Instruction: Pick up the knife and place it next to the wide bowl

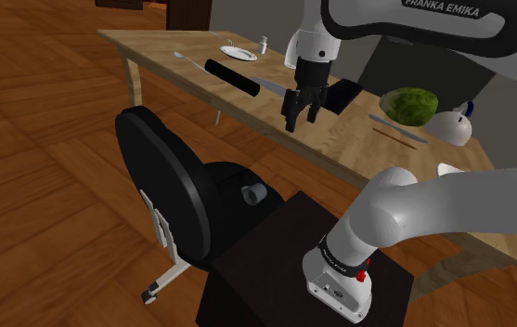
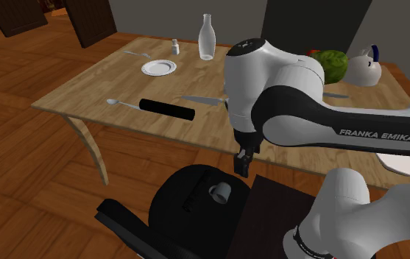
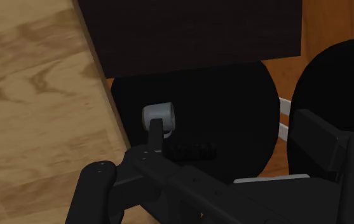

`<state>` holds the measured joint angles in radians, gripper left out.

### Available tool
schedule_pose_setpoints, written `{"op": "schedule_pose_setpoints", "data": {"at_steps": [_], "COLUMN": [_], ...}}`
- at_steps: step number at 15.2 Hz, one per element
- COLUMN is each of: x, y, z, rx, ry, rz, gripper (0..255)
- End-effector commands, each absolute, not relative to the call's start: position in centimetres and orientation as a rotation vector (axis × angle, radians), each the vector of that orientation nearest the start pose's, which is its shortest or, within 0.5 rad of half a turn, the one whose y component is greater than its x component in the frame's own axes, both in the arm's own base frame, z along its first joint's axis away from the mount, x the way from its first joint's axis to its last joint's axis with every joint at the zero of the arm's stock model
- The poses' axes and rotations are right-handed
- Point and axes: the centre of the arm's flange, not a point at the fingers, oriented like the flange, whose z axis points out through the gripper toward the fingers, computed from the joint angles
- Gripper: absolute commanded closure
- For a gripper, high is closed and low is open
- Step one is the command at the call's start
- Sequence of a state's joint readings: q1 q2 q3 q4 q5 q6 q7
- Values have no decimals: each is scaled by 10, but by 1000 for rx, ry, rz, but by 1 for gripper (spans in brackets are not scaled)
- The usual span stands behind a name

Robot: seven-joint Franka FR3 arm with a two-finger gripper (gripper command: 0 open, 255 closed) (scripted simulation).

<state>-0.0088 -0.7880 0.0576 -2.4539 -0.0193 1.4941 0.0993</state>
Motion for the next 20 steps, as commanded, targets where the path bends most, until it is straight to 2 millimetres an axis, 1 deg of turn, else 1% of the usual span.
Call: {"op": "schedule_pose_setpoints", "data": {"at_steps": [1, 10, 20], "x": [292, 353, 427], "y": [16, -84, -190], "z": [539, 531, 522], "rx": [-3199, -3186, -3166], "ry": [113, 7, -110], "rz": [270, 202, 127], "gripper": [0, 0, 0]}}
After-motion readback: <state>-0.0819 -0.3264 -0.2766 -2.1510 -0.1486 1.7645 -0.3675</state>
